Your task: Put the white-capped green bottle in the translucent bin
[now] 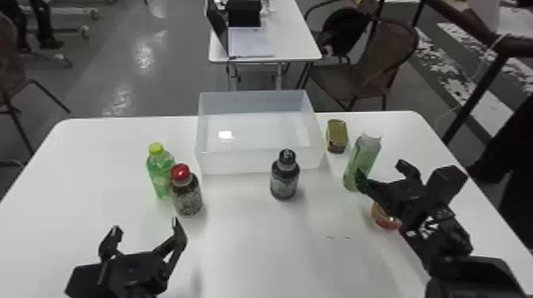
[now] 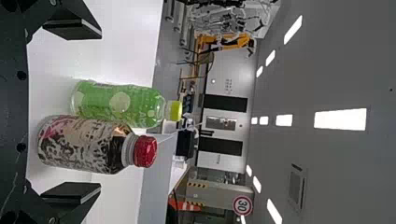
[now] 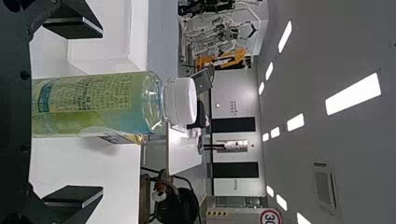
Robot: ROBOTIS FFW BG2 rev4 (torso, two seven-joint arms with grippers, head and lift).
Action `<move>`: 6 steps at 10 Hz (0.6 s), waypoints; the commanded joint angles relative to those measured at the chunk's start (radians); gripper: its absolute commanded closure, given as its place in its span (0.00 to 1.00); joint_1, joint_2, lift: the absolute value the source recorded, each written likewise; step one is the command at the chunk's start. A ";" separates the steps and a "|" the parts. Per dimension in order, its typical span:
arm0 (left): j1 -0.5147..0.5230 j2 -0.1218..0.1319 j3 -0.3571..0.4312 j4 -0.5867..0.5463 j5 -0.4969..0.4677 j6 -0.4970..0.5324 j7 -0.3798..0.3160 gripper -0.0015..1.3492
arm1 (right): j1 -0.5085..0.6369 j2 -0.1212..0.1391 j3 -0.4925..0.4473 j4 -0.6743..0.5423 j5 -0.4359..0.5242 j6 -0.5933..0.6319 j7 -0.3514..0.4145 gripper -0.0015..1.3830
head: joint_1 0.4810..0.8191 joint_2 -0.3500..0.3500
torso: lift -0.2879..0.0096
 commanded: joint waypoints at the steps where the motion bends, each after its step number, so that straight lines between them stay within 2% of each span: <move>1: 0.001 0.000 0.000 0.000 0.002 0.001 0.000 0.11 | -0.030 -0.005 -0.004 0.029 0.007 0.007 0.011 0.08 | 0.63 0.45 | 0.58; 6: 0.004 -0.005 0.002 0.000 0.007 0.003 0.000 0.11 | -0.141 -0.011 -0.009 0.164 0.039 0.044 0.087 0.08 | 0.63 0.45 | 0.58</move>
